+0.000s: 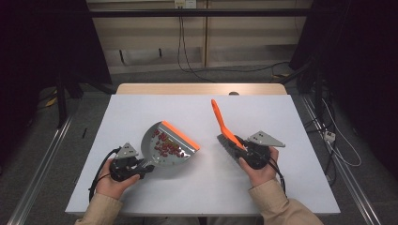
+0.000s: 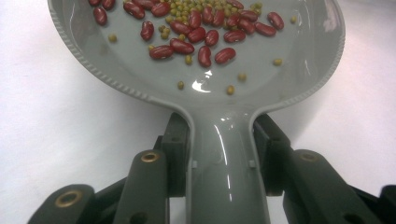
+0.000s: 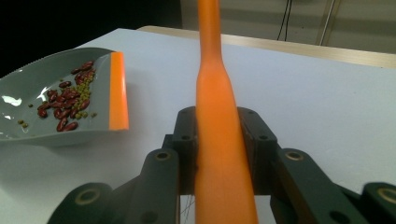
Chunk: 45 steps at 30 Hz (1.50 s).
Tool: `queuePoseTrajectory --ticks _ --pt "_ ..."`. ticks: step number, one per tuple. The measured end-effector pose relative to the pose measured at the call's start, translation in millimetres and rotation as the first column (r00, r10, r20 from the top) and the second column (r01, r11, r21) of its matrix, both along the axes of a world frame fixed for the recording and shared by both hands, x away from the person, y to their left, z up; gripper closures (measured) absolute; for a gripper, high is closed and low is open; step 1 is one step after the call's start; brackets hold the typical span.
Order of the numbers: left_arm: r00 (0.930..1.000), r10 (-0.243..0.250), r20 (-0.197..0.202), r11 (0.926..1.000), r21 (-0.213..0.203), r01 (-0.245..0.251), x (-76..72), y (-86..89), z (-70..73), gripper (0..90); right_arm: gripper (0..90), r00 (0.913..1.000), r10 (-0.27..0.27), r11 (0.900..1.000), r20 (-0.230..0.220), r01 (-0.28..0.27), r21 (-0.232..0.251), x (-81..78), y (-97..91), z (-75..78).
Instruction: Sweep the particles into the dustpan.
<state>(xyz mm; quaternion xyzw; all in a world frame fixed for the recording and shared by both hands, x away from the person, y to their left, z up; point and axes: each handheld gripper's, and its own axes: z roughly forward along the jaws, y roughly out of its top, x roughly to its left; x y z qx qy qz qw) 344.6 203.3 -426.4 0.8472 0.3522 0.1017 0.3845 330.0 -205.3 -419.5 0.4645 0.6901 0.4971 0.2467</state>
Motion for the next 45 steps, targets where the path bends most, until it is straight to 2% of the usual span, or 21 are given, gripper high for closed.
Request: queuePoseTrajectory --ticks 6,15,19,25,36,45 --pt "0.9992 0.040 0.000 0.9992 0.004 -0.040 3.4 4.9 0.0 63.2 71.3 1.0000 0.002 1.0000 -0.005 -0.002 -0.002 -0.5 -1.0 -0.7" --pt "0.9939 0.110 0.003 0.9939 0.005 -0.110 9.2 11.0 -0.9 63.2 71.3 1.0000 0.001 1.0000 -0.005 0.000 0.001 -1.0 -1.7 -1.5" --pt "0.9902 0.140 -0.002 0.9902 0.003 -0.140 11.9 13.3 -1.9 63.2 71.3 1.0000 0.001 1.0000 -0.008 -0.001 0.003 -1.4 -2.1 -1.6" --pt "0.9810 0.194 -0.005 0.9810 0.001 -0.194 16.2 17.1 -4.4 63.2 71.2 1.0000 -0.002 1.0000 -0.007 0.002 0.001 -1.7 -1.8 -2.4" --pt "0.9659 0.259 -0.015 0.9660 0.008 -0.259 21.8 26.6 -9.7 63.2 71.3 0.9996 -0.025 0.9997 -0.016 0.025 -0.002 0.6 -6.6 -5.0" --pt "0.9592 0.282 -0.020 0.9593 0.020 -0.282 26.2 29.9 -12.7 63.2 71.2 0.9980 -0.057 0.9983 -0.029 0.056 -0.016 2.7 -13.6 -7.4"
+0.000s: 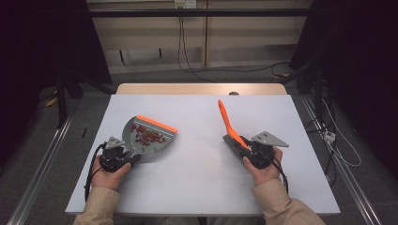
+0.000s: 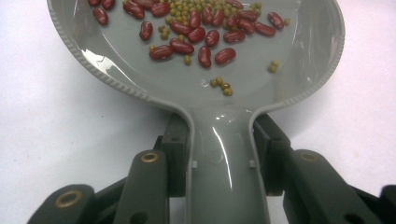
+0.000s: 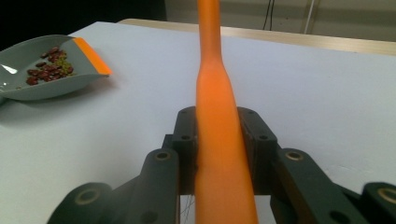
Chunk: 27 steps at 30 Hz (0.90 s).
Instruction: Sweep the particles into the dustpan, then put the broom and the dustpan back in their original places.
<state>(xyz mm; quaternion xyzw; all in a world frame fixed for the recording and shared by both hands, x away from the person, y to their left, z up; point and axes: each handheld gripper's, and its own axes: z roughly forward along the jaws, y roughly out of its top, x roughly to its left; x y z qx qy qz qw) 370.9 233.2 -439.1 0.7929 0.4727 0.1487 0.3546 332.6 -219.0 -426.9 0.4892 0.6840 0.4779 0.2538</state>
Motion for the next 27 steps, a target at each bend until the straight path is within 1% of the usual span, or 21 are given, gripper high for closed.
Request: queuePoseTrajectory --ticks 3,6,9,18,23,27 --pt "1.0000 0.008 -0.004 1.0000 -0.001 -0.008 1.2 0.8 -0.8 63.2 71.2 0.9999 -0.010 0.9999 -0.005 0.010 -0.009 1.3 -3.3 -0.5" --pt "0.9998 0.017 -0.008 0.9998 -0.002 -0.017 1.8 1.5 -1.4 63.2 71.2 0.9998 -0.017 0.9995 -0.011 0.016 -0.028 1.8 -5.4 -1.1" --pt "0.9994 0.031 -0.011 0.9995 0.001 -0.031 2.5 3.0 -1.5 63.2 71.2 0.9997 -0.021 0.9993 -0.012 0.021 -0.031 3.1 -7.6 -2.0" --pt "0.9980 0.061 -0.019 0.9981 0.010 -0.061 3.0 6.1 -2.2 63.1 71.2 0.9996 -0.028 0.9991 -0.011 0.027 -0.031 3.1 -9.1 -1.8" --pt "0.9968 0.073 -0.032 0.9972 0.015 -0.073 3.9 7.7 -4.1 63.1 71.2 0.9993 -0.033 0.9992 -0.018 0.032 -0.025 3.8 -11.2 -2.7" --pt "0.9949 0.093 -0.040 0.9956 0.016 -0.092 4.2 8.3 -4.6 63.1 71.1 0.9991 -0.034 0.9992 -0.024 0.034 -0.020 5.8 -10.8 -4.4"
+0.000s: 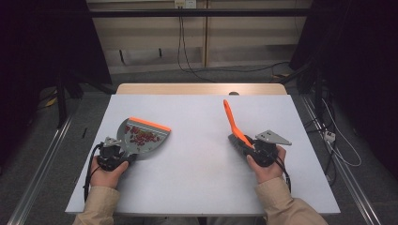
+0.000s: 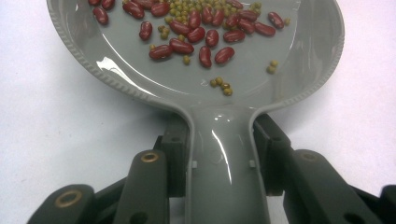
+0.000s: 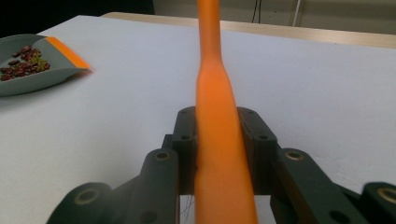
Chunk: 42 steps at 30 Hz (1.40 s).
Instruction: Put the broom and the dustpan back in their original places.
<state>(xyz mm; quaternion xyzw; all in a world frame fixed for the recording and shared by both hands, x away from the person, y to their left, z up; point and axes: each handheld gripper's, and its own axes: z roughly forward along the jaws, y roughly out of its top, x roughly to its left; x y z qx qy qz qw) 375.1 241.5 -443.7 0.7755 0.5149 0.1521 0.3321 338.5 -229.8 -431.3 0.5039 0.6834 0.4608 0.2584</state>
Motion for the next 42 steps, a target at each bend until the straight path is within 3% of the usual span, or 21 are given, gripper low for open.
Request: queuePoseTrajectory --ticks 4,13,22,27,31,33,37,39,42 --pt "0.9999 0.013 -0.005 0.9999 -0.002 -0.013 0.3 0.6 -1.2 63.0 71.0 0.9995 -0.010 0.9999 -0.030 0.010 0.003 3.2 -1.0 -4.9" --pt "0.9999 0.001 -0.012 0.9998 -0.022 -0.001 -3.1 -2.6 -0.4 61.3 71.0 0.9989 -0.037 0.9992 -0.029 0.038 0.016 3.5 -7.9 -6.5" --pt "0.9999 -0.016 -0.003 0.9987 -0.048 0.016 -9.2 -7.2 0.3 54.3 68.4 0.9967 -0.076 0.9970 -0.027 0.075 -0.019 -1.8 -18.1 -6.5" --pt "0.9993 -0.038 -0.005 0.9971 -0.067 0.038 -13.6 -12.1 0.3 49.0 62.3 0.9960 -0.083 0.9964 -0.034 0.083 -0.018 -8.2 -26.3 -6.6" --pt "0.9984 -0.057 -0.005 0.9949 -0.084 0.056 -17.2 -14.4 0.7 45.0 48.2 0.9948 -0.101 0.9938 -0.009 0.101 -0.047 -15.4 -33.3 -5.9" --pt "0.9981 -0.061 0.010 0.9933 -0.097 0.062 -20.1 -14.4 1.9 39.8 45.0 0.9944 -0.106 0.9938 0.004 0.106 -0.035 -18.5 -39.1 -3.8" --pt "0.9959 -0.074 0.052 0.9891 -0.123 0.080 -24.5 -13.1 7.0 19.3 33.8 0.9972 -0.073 0.9969 0.017 0.074 -0.026 -23.1 -44.7 -1.7" --pt "0.9903 -0.087 0.108 0.9860 -0.132 0.101 -26.1 -13.0 10.1 16.8 30.7 0.9990 -0.038 0.9988 0.025 0.038 -0.032 -24.3 -44.3 -3.5" --pt "0.9853 -0.093 0.143 0.9829 -0.144 0.114 -27.8 -11.5 15.1 12.5 29.0 0.9997 -0.005 0.9991 0.026 0.006 -0.043 -25.6 -42.4 -4.9"
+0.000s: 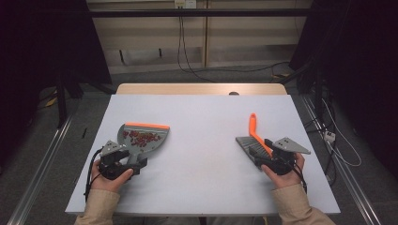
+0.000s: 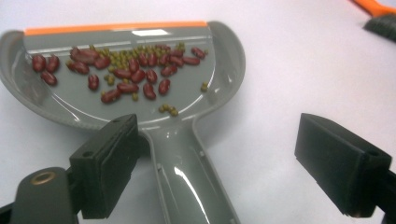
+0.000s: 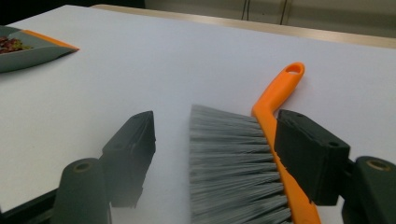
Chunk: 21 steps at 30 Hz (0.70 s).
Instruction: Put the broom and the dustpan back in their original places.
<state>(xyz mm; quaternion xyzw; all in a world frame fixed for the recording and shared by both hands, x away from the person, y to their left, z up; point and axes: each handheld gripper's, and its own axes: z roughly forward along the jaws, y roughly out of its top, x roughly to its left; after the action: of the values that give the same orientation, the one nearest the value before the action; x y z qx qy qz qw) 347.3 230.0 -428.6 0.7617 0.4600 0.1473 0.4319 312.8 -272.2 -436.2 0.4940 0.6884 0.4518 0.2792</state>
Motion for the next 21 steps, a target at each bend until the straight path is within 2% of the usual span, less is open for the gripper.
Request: queuePoseTrajectory --ticks 4,8,14,21 --pt "0.9973 -0.045 0.058 0.9986 -0.026 0.046 -1.9 2.1 2.7 10.0 27.1 0.9991 0.041 0.9991 0.011 -0.041 0.007 -3.0 2.6 1.8" --pt "0.9913 -0.074 0.109 0.9955 -0.050 0.080 -2.6 5.6 5.4 9.3 26.8 0.9980 0.063 0.9977 0.005 -0.063 0.024 -6.6 2.6 0.4" --pt "0.9873 -0.102 0.122 0.9906 -0.078 0.112 -3.6 9.8 4.9 8.5 27.1 0.9970 0.077 0.9963 0.009 -0.077 0.038 -12.0 -2.0 0.2" --pt "0.9837 -0.120 0.134 0.9890 -0.070 0.130 -4.2 12.9 4.6 8.5 27.8 0.9952 0.098 0.9945 0.000 -0.098 0.038 -17.1 -6.6 -1.6"
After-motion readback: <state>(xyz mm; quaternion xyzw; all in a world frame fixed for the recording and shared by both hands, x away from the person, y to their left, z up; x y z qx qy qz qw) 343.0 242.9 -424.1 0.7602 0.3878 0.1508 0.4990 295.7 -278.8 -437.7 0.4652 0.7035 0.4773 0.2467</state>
